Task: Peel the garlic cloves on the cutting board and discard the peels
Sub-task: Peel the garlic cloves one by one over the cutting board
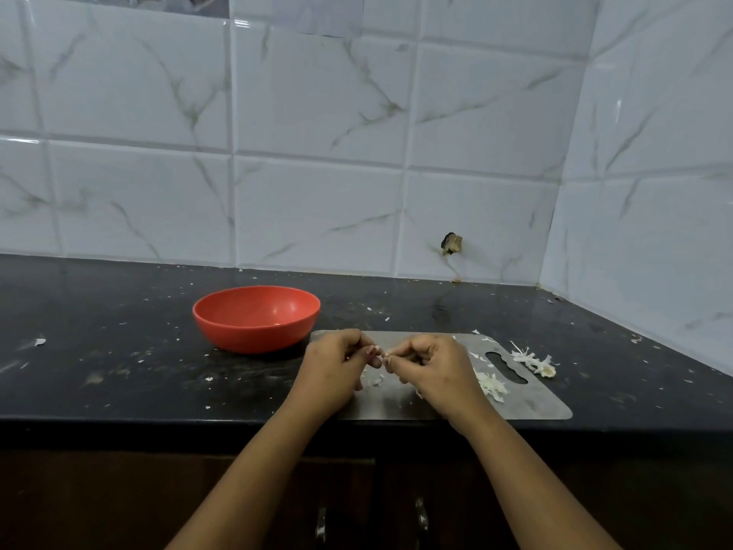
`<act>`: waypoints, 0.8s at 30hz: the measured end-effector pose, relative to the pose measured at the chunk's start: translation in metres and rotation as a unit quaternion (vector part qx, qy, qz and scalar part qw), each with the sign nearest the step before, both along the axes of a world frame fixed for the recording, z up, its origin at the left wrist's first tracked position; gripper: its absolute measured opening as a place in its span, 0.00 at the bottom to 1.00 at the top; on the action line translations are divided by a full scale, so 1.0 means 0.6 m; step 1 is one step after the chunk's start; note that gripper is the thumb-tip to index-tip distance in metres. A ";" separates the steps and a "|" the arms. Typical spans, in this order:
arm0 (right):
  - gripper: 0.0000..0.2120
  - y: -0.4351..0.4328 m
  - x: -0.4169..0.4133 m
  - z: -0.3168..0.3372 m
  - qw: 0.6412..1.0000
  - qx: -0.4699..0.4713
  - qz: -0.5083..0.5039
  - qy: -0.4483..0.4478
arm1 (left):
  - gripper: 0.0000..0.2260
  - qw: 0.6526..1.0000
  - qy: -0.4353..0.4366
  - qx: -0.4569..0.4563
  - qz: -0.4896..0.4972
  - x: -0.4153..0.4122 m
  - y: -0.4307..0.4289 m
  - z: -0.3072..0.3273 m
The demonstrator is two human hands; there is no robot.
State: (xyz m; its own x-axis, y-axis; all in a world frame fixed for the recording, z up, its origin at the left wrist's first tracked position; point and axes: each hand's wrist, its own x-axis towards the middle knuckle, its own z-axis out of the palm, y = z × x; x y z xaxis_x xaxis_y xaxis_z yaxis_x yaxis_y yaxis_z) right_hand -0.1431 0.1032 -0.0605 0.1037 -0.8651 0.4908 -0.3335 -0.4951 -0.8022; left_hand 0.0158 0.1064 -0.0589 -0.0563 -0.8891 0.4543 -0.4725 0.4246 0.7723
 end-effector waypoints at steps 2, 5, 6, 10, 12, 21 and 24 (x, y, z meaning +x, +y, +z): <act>0.05 -0.001 0.000 0.000 1.000 -0.004 -0.013 0.008 | 0.05 0.999 0.042 0.020 0.002 0.005 -0.003 -0.001; 0.11 -0.001 0.001 0.000 0.999 -0.011 -0.012 0.035 | 0.04 0.998 0.055 0.027 0.015 0.006 -0.007 -0.003; 0.12 -0.002 0.001 -0.001 0.999 -0.011 -0.014 0.044 | 0.05 0.998 0.044 0.024 0.022 0.005 -0.008 -0.005; 0.03 -0.008 -0.001 -0.005 0.997 -0.014 -0.043 0.069 | 0.07 0.999 0.012 0.001 0.043 0.001 -0.011 -0.007; 0.05 -0.009 -0.001 -0.005 0.997 -0.012 -0.035 0.069 | 0.07 0.998 -0.016 -0.010 0.054 0.001 -0.009 -0.007; 0.06 -0.012 -0.002 -0.006 0.998 -0.010 -0.016 0.063 | 0.07 0.994 -0.086 -0.066 0.018 -0.007 0.002 0.000; 0.05 -0.015 0.000 -0.007 0.998 -0.009 -0.017 0.064 | 0.07 0.994 -0.086 -0.069 0.017 -0.006 0.006 0.000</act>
State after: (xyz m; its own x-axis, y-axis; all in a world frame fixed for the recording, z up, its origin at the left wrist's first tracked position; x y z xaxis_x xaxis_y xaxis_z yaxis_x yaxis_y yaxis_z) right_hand -0.1432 0.0943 -0.0649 0.1368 -0.8605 0.4907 -0.4491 -0.4954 -0.7436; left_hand 0.0120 0.1099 -0.0589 -0.1139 -0.8212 0.5591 -0.6088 0.5024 0.6140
